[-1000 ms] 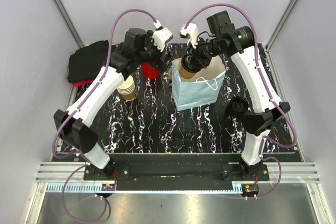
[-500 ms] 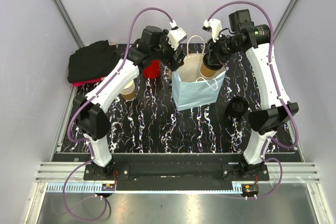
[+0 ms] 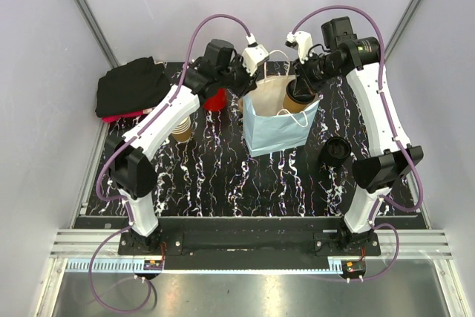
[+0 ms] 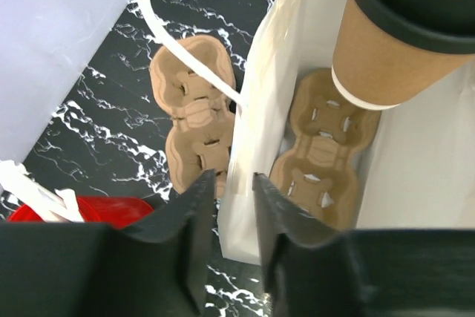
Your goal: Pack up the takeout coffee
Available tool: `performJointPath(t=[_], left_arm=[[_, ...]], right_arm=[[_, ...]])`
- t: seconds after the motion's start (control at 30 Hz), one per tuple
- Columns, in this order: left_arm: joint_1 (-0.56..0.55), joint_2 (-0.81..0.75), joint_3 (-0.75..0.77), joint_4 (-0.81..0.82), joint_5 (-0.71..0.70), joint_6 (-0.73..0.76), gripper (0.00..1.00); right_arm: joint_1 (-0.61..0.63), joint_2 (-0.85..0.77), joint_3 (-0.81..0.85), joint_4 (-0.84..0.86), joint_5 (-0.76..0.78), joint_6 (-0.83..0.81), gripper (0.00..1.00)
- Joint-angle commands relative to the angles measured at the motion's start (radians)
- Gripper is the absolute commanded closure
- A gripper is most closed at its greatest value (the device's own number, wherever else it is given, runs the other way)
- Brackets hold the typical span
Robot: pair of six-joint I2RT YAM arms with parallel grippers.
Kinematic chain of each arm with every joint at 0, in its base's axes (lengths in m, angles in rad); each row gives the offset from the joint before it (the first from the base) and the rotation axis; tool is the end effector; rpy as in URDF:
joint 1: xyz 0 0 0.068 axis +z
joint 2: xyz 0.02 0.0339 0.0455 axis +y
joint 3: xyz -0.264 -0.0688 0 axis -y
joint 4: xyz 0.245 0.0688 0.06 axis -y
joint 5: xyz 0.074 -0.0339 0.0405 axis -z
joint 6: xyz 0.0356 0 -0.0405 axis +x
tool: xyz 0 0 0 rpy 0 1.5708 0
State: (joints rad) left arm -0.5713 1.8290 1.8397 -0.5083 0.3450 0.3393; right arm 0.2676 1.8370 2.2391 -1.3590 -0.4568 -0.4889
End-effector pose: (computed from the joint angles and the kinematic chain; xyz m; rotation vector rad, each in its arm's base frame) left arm 0.3520 -0.2406 0.3801 1.0991 1.7587 -0.4990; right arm 0.3358 0.1083 0.4327 -1.0703 2.2055 0.4793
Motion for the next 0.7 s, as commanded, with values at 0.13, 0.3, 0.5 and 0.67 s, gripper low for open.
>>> performJointPath(t=[0.13,0.3,0.5,0.67], left_arm=[[-0.032,0.000,0.043,-0.062,-0.069,-0.055,0.92],[-0.073,-0.027,0.044,-0.119,-0.133,-0.100,1.00],[-0.101,-0.054,0.061,-0.197,-0.199,-0.192,1.00],[-0.110,-0.079,0.043,-0.242,-0.231,-0.258,1.00]], right_arm=[[0.004,-0.016,0.022,-0.224,-0.008,0.016,1.00],[0.004,0.002,0.051,-0.229,-0.010,0.012,1.00],[0.007,0.027,0.097,-0.265,-0.022,0.003,1.00],[0.013,0.018,0.076,-0.273,-0.011,-0.002,1.00]])
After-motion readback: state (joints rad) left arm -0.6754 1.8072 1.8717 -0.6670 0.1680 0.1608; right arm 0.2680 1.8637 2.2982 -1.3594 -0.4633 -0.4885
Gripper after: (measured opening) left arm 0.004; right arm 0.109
